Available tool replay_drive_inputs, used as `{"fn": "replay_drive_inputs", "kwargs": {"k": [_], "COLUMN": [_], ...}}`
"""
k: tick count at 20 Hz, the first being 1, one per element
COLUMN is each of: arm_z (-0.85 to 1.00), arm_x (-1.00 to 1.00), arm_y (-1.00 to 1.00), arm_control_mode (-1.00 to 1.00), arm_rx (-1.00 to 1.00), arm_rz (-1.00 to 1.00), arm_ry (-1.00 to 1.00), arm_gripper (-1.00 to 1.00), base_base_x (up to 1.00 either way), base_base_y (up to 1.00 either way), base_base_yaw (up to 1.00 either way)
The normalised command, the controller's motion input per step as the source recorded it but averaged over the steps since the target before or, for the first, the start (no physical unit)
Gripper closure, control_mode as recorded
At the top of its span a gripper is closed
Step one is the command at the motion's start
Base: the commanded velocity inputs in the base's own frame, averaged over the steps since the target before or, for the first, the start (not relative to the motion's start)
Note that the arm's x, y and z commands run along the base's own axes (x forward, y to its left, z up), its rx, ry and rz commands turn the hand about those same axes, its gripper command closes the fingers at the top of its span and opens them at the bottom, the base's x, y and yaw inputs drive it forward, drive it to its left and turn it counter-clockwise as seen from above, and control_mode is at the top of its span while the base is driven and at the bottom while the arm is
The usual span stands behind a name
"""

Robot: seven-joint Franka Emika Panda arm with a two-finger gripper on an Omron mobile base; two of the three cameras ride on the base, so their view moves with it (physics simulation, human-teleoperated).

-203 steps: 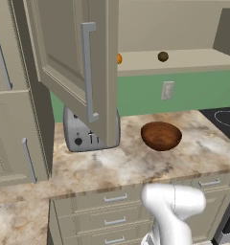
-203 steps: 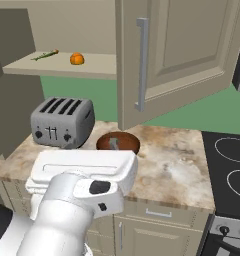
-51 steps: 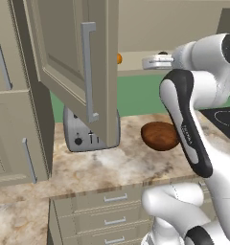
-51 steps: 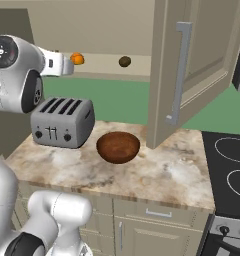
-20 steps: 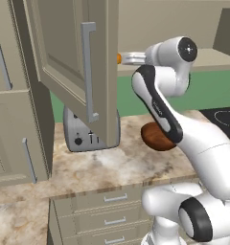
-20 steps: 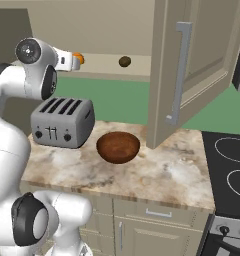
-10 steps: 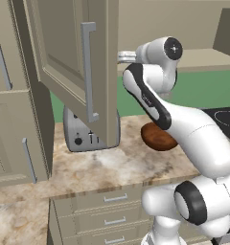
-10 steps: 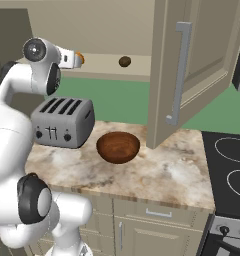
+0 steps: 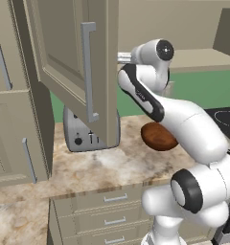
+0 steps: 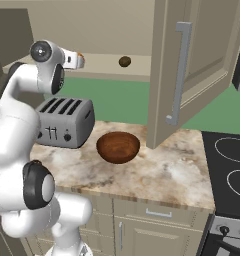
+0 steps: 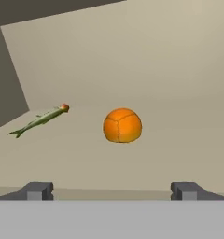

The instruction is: Open the cabinet. Pick the orange and kiwi from the cabinet and place them into the bowl. Then close the cabinet.

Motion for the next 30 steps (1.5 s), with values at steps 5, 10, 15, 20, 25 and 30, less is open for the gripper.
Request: {"fn": "replay_drive_inputs", "kwargs": {"k": [5,10,15,20,25,30], "arm_z": [0.00,0.00,-0.02,-0.02,-0.04,-0.10], "arm_x": [0.35,0.29,0.31,0.32,0.29,0.25], "arm_y": [0.00,0.00,0.00,0.00,0.02,0.10], "arm_control_mode": [-1.00,-1.00,-1.00,-1.00,-1.00,-1.00], "arm_rx": [0.00,0.00,0.00,0.00,0.00,-0.01], "arm_rz": [0.00,0.00,0.00,0.00,0.00,0.00], "arm_ry": [0.00,0.00,0.00,0.00,0.00,0.00], "arm_gripper": [-1.00,-1.00,-1.00,-1.00,-1.00,-1.00], "base_base_x": [0.00,0.00,0.00,0.00,0.00,0.00], "base_base_y": [0.00,0.00,0.00,0.00,0.00,0.00], "base_base_yaw": [0.00,0.00,0.00,0.00,0.00,0.00]}}
